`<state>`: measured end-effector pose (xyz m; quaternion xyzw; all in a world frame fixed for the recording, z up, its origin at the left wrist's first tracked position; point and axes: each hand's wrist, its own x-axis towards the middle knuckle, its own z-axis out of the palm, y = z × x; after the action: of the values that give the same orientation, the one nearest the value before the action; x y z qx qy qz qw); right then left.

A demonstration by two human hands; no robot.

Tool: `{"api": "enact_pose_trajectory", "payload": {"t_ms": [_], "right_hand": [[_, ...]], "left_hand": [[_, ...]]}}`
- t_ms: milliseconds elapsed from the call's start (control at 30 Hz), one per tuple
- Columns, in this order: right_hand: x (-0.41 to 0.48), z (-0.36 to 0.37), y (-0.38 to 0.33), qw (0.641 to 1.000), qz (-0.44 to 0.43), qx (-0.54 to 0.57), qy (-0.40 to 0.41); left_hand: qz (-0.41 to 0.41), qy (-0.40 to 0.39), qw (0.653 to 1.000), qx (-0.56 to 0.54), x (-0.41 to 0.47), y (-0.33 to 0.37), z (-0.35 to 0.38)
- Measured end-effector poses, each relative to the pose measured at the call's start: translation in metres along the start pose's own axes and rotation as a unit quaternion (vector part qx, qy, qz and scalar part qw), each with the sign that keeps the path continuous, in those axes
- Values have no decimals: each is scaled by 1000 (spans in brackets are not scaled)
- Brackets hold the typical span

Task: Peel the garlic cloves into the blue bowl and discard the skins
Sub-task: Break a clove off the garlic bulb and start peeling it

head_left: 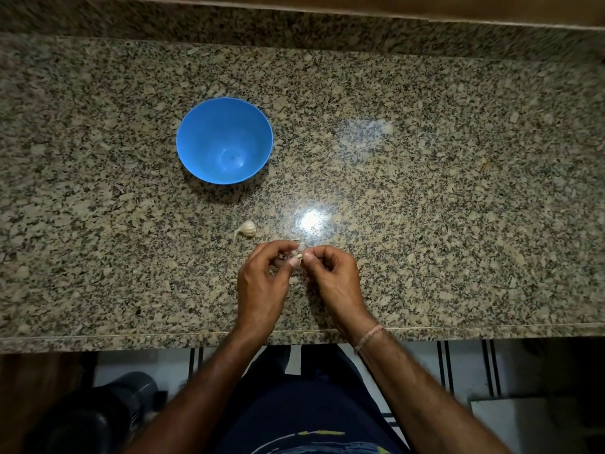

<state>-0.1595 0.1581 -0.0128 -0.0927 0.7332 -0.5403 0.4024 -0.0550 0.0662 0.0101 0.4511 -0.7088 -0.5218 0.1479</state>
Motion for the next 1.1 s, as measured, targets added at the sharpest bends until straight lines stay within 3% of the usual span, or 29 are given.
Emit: {"api": "enact_pose_trajectory", "payload": {"t_ms": [167, 300, 367, 533, 633, 933, 1100], "right_hand": [[-1, 1, -4, 999, -24, -40, 8], [-5, 3, -9, 981, -125, -147, 28], [-4, 4, -9, 973, -154, -167, 31], [-5, 8, -13, 994, -71, -88, 7], [-5, 8, -10, 998, -38, -44, 0], [3, 7, -10, 999, -2, -43, 5], [6, 8, -11, 996, -18, -88, 16]], "left_hand": [[8, 23, 998, 50, 4, -3, 1], [38, 15, 991, 126, 4, 0, 1], [10, -2, 994, 107, 7, -1, 2], [-103, -32, 993, -41, 10, -1, 5], [-134, -35, 989, -45, 11, 1, 6], [14, -2, 996, 92, 5, -4, 2], [9, 32, 992, 120, 7, -10, -8]]}}
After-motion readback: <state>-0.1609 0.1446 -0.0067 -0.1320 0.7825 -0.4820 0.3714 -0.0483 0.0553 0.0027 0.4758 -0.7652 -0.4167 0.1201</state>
